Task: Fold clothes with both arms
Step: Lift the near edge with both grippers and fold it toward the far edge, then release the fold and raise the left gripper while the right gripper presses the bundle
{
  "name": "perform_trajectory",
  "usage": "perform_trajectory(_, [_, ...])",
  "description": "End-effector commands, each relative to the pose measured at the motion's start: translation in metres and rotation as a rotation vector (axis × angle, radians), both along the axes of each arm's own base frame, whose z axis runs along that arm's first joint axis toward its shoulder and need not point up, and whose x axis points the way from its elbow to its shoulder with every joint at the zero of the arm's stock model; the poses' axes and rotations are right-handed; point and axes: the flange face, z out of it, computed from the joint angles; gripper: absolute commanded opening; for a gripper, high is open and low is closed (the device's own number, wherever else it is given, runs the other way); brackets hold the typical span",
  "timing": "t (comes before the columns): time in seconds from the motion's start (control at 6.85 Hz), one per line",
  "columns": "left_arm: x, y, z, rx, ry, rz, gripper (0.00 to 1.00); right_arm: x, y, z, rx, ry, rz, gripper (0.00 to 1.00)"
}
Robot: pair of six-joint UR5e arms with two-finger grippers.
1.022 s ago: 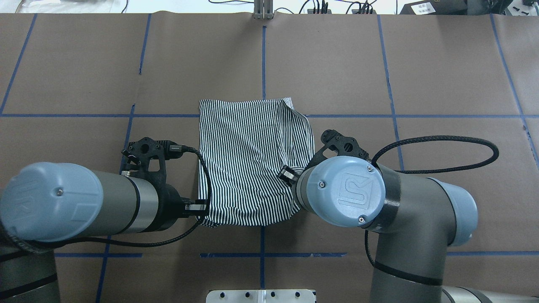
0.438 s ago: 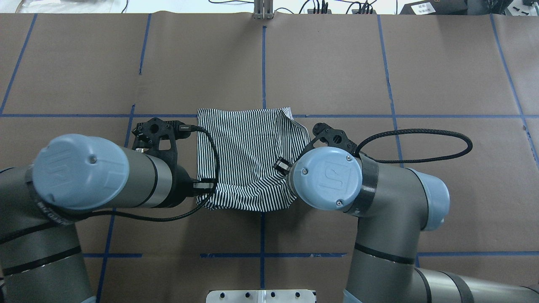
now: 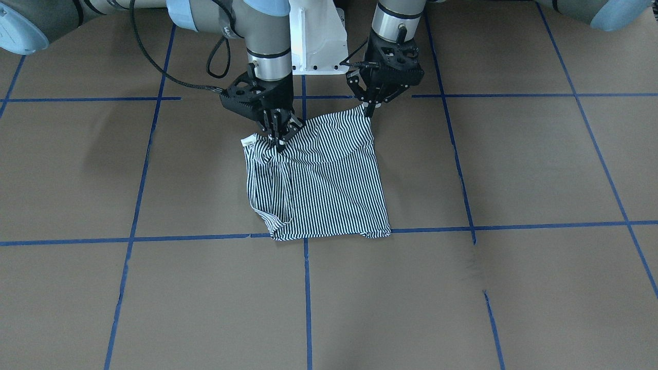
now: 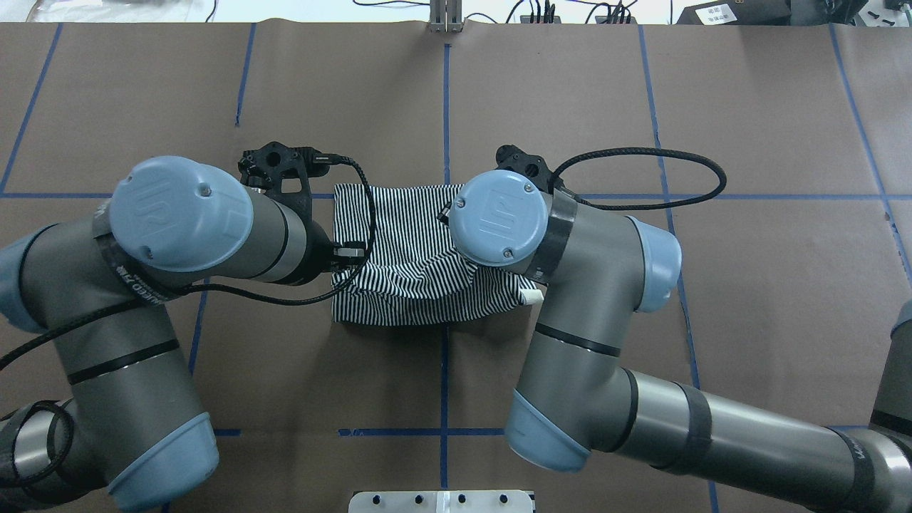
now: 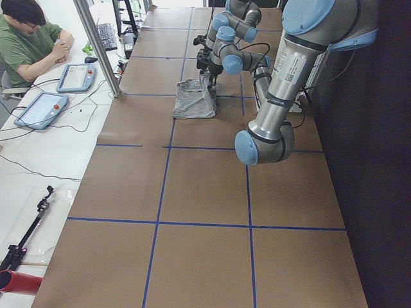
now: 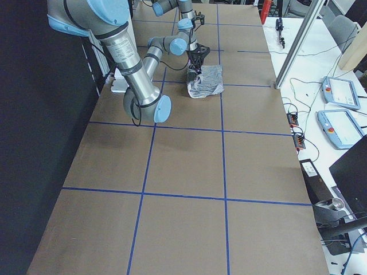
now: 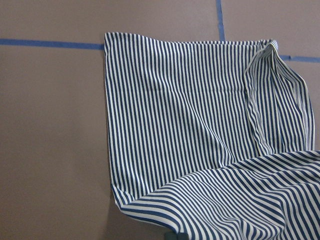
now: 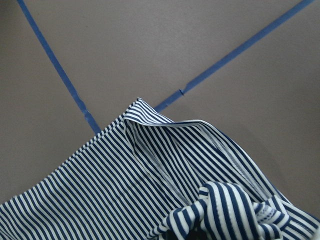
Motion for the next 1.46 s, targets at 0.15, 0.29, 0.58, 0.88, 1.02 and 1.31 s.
perform_trajectory(0.15, [0.037,-0.075,0.035,0.025,-0.025,-0.046,0.0,-0.042,-0.072,0.027,0.024,0.032,0.024,0.0])
perform_trajectory(0.29, [0.04,-0.092,0.049,0.035,-0.035,-0.057,0.0,-0.047,-0.075,0.037,0.018,0.053,0.019,0.0])
perform_trajectory(0.58, [0.059,-0.109,0.075,0.038,-0.035,-0.06,0.0,-0.054,-0.078,0.049,0.004,0.077,0.015,0.0])
perform_trajectory(0.88, [0.066,-0.116,0.085,0.031,-0.045,-0.061,0.0,-0.059,-0.076,0.054,-0.004,0.086,0.006,0.0])
perform_trajectory(1.02, [0.066,-0.116,0.085,0.031,-0.045,-0.061,0.0,-0.06,-0.076,0.055,-0.004,0.088,0.003,0.0])
perform_trajectory(1.31, [0.059,-0.118,0.084,0.132,-0.046,-0.002,0.99,-0.057,-0.078,0.046,0.095,0.125,-0.091,1.0])
